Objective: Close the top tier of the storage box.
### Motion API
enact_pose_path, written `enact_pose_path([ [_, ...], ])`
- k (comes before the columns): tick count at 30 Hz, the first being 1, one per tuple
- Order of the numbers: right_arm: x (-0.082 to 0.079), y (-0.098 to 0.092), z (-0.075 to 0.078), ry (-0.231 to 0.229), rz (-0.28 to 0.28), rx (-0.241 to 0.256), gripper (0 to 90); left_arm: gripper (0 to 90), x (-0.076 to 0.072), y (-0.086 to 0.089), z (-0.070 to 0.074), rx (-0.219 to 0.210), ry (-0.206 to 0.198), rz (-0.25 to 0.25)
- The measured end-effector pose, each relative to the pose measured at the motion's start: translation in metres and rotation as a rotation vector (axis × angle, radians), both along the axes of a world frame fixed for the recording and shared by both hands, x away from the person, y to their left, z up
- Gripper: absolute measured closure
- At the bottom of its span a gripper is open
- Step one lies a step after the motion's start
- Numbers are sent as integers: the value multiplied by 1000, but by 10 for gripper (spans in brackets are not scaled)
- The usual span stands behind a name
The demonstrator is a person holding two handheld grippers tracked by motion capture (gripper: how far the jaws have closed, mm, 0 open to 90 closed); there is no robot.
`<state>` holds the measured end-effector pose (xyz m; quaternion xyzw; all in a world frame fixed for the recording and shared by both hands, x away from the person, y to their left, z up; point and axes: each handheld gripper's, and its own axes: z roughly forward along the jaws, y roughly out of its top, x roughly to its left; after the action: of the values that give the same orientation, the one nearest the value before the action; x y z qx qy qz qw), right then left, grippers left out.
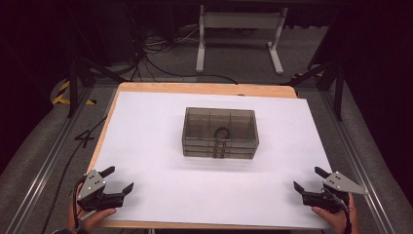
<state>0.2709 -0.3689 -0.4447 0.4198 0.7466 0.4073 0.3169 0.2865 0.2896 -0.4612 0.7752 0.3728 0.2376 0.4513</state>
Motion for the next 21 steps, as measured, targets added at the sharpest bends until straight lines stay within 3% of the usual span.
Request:
enact_pose_path([
  [21, 3, 2, -1, 27, 8, -22, 83, 103, 2, -1, 0, 14, 19, 7],
])
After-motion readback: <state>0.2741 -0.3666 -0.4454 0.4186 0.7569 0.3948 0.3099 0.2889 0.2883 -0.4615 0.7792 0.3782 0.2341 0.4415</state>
